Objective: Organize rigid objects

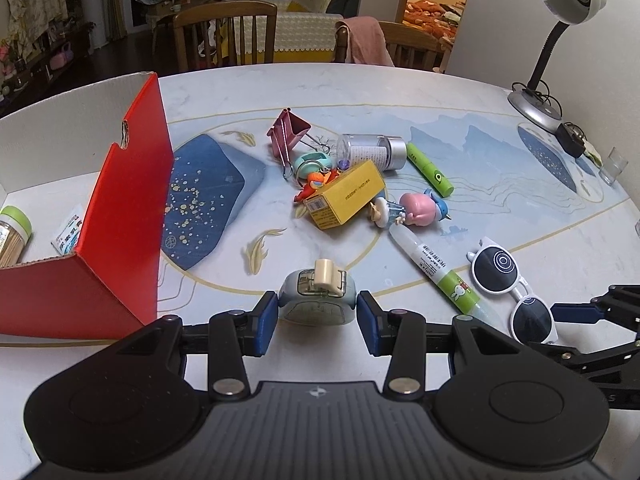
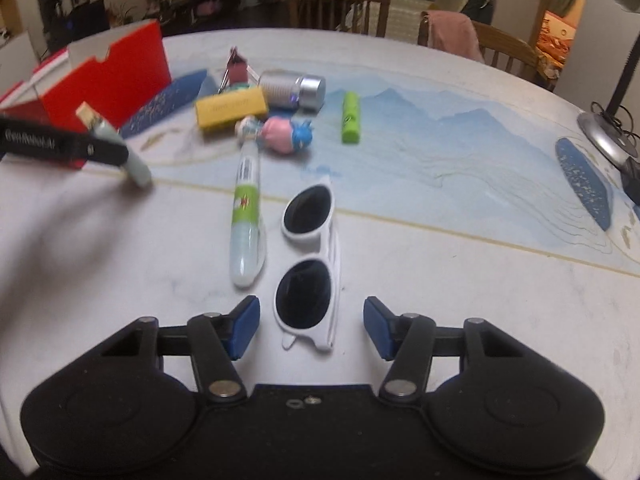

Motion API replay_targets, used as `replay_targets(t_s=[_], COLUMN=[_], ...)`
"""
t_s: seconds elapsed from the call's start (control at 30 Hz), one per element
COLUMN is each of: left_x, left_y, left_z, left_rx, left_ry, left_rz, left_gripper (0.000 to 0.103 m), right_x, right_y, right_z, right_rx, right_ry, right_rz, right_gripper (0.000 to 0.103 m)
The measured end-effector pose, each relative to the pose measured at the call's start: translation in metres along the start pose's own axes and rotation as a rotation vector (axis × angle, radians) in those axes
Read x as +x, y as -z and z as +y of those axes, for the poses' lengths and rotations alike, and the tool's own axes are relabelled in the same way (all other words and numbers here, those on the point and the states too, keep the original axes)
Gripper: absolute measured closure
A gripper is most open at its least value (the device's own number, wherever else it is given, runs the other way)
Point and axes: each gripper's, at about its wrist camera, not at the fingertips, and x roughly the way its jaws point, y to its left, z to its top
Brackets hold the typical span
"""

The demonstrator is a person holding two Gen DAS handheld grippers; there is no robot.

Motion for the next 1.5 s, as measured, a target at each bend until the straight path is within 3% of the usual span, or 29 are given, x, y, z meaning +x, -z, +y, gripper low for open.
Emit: replay_targets(t_s=[0.1, 0.5, 1.0, 1.5], left_x=[0.000, -0.006, -0.030, -0.060], left_y=[0.000, 0.001, -0.012, -0.029], left_z=[0.000, -0.002, 0.006, 0.036], left_rx=[-0.002, -0.011, -0.037, -0.039], left_ry=[-0.001, 0.007, 0.051, 0.077], left_rz=[0.002, -0.004, -0.055, -0.123], left_gripper=[0.061, 0.061, 0.061, 0.061], right_x=[0.006, 0.010, -0.035, -0.065], right_y=[0.002, -0.004, -0.017, -0.038], right_z=[0.002, 0.004, -0.012, 0.004], right_rx=[-0.017, -0.033, 0.140, 0.169], right_ry=[0.011, -0.020, -0.065, -0.029], right_rz=[0.009, -0.009, -0.133, -0.212], right_gripper=[0.057, 0.067, 0.068, 0.071])
